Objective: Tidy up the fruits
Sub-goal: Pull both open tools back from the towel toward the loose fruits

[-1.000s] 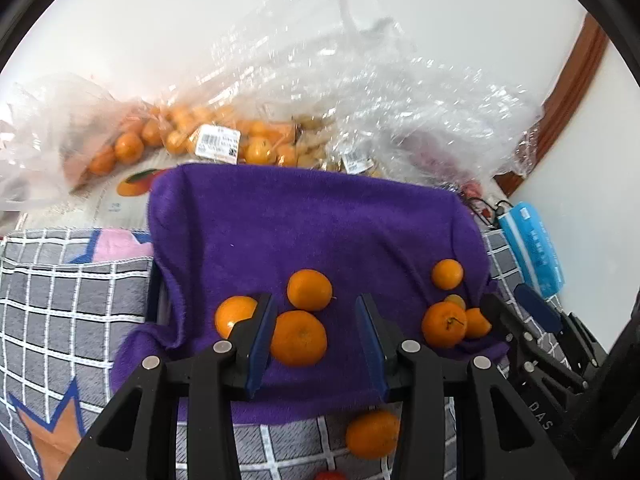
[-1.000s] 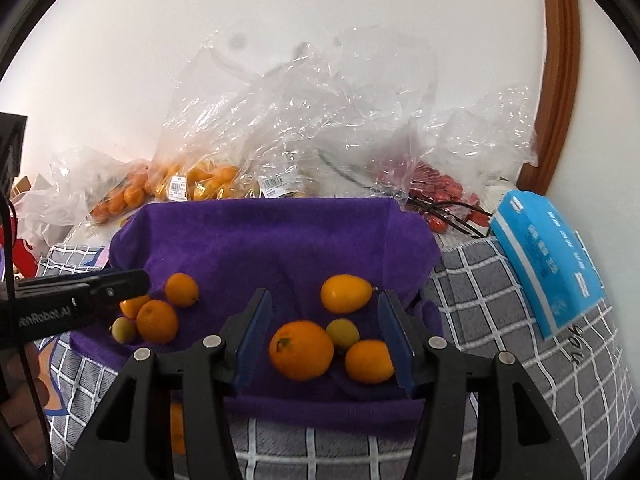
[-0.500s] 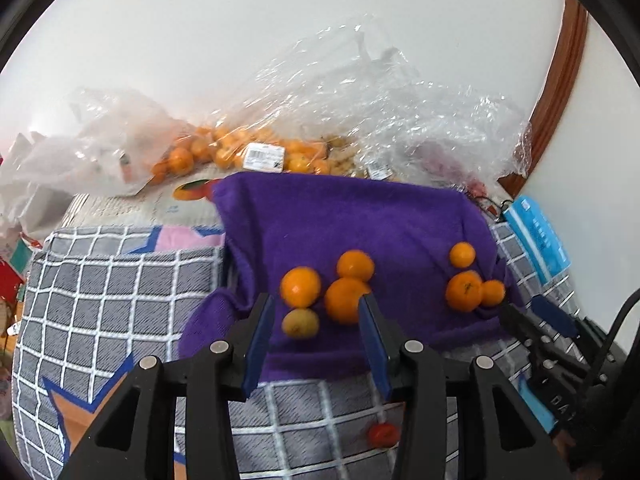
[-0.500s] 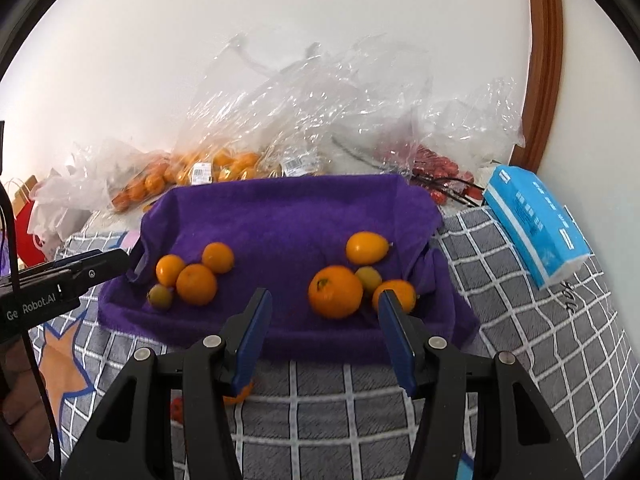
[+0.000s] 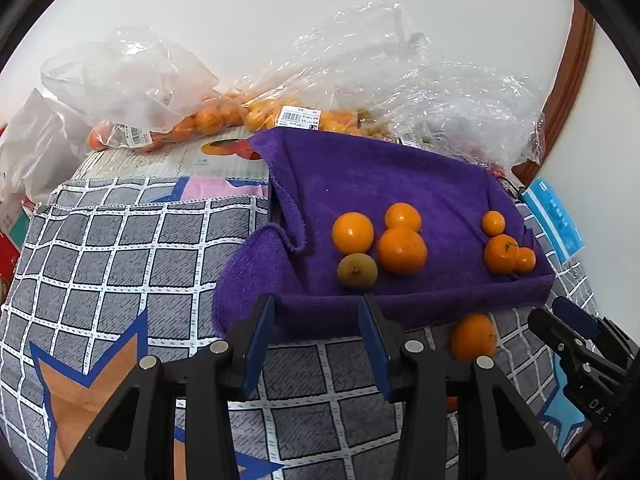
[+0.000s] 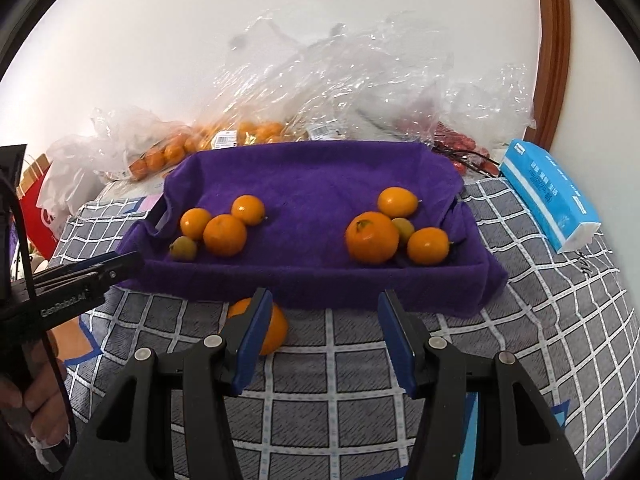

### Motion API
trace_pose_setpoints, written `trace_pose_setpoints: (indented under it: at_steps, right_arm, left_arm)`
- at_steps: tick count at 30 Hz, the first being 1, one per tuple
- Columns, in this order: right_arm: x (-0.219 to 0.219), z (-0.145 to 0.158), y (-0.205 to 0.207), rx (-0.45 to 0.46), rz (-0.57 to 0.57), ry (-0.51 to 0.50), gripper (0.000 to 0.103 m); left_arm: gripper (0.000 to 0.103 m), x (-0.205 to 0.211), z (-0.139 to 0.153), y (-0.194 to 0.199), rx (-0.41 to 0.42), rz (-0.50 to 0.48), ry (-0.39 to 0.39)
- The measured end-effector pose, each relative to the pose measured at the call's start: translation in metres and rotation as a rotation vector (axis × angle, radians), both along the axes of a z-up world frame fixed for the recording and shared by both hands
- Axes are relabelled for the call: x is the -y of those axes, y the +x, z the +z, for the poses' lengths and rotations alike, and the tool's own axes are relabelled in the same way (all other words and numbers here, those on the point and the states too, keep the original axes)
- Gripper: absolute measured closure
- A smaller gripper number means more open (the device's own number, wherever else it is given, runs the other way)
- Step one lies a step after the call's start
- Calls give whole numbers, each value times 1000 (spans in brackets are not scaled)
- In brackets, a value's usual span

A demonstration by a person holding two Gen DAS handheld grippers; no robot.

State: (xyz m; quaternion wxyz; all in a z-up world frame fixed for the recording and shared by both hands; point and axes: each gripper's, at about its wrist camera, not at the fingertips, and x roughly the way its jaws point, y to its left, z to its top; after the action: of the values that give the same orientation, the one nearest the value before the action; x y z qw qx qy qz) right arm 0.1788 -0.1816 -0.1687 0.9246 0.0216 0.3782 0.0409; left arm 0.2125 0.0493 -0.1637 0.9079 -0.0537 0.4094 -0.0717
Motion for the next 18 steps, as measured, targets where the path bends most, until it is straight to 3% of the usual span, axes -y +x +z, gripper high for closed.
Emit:
trace_pose_setpoints:
  at_steps: [10, 18]
  right_arm:
    - [2, -5, -4, -7, -2, 15, 48]
    - [4, -22, -11, -40, 6, 10, 48]
  left_arm:
    - [61, -3, -7, -2, 25, 4, -13]
    - [60, -9, -11, 0, 5, 14, -93]
